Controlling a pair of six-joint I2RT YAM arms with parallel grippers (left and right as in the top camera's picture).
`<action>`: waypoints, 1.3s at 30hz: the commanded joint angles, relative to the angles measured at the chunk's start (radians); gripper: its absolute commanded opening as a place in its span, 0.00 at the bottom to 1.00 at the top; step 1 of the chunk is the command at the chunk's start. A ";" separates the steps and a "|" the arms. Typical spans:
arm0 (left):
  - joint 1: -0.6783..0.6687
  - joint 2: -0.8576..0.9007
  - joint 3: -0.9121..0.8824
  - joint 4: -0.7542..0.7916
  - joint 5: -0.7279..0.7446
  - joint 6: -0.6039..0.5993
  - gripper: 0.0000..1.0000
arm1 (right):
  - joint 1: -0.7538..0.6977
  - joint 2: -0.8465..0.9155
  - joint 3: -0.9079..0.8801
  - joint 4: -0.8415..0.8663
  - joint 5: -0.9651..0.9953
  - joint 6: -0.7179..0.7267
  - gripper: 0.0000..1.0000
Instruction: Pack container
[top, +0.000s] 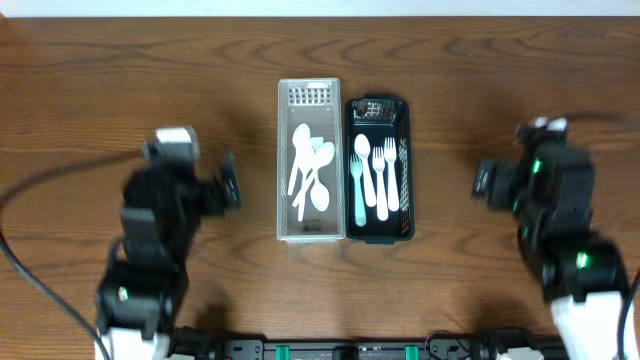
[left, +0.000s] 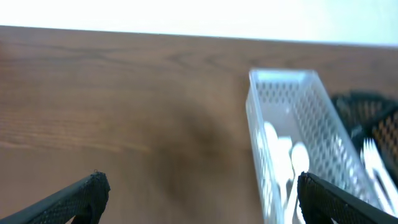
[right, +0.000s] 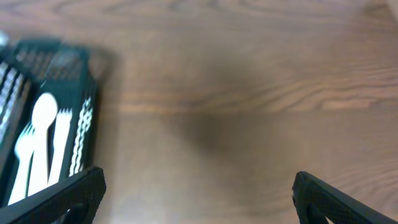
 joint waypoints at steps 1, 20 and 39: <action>-0.035 -0.101 -0.091 0.002 -0.060 0.031 0.98 | 0.053 -0.118 -0.097 -0.009 0.004 0.046 0.99; -0.045 -0.154 -0.132 -0.018 -0.057 0.005 0.98 | 0.066 -0.232 -0.226 -0.271 0.006 0.046 0.99; -0.045 -0.154 -0.132 -0.018 -0.057 0.005 0.98 | -0.034 -0.656 -0.228 -0.357 -0.051 0.041 0.99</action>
